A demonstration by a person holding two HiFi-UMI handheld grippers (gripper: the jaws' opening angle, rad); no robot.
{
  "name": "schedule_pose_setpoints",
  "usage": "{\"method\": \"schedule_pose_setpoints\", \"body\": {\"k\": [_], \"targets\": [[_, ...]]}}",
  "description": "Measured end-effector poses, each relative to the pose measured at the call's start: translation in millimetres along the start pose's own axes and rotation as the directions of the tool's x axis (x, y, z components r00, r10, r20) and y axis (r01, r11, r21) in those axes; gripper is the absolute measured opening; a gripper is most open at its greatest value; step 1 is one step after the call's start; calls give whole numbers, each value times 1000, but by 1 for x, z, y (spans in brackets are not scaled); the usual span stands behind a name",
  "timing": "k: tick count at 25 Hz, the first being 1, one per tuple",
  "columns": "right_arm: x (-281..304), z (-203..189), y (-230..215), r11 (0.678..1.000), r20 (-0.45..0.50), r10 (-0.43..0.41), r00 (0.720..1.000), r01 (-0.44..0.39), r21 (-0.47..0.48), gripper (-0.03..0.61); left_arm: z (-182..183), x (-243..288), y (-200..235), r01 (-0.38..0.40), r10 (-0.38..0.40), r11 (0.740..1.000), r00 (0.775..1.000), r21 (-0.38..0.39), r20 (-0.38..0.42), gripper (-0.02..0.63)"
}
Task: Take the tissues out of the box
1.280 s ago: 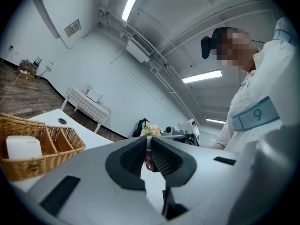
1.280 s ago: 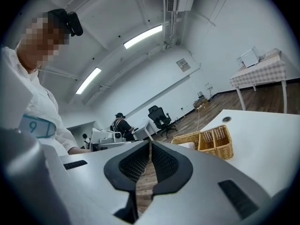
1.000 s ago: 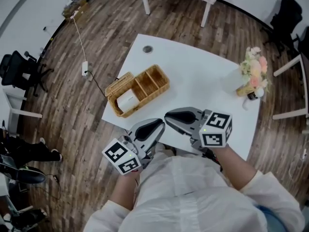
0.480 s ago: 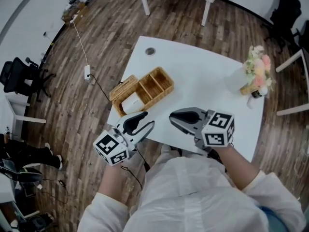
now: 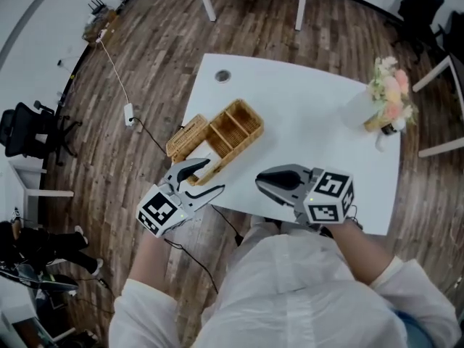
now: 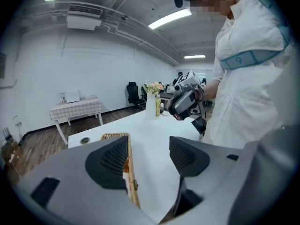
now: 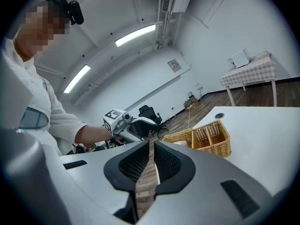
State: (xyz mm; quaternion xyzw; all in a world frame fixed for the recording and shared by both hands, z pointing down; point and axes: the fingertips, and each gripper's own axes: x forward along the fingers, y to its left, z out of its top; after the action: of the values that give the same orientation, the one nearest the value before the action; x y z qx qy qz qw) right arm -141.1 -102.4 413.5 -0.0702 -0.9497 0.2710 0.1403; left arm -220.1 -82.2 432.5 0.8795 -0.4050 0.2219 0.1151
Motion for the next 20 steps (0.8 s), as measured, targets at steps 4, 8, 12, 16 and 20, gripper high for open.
{"method": "schedule_pose_setpoints", "body": {"k": [4,8,12,16,20], "targets": [[4,-1,-1,1000,8,-27,1000,27,17,35,-30,-4,14,40,-12,986,985,159,-169,285],[9,-4,-4,998,17,-55,998,54,31,35,-69,-3,28,141,-37,948,940,287,-338,300],[11,-6,-7,996,27,-86,996,85,42,35,-91,1,40,257,-52,883,885,393,-463,310],[19,-7,-11,992,32,-118,993,116,41,35,-108,6,50,358,-68,819,837,449,-543,311],[27,-6,-14,989,45,-145,988,143,44,35,-122,8,56,445,-79,756,791,481,-607,322]]}}
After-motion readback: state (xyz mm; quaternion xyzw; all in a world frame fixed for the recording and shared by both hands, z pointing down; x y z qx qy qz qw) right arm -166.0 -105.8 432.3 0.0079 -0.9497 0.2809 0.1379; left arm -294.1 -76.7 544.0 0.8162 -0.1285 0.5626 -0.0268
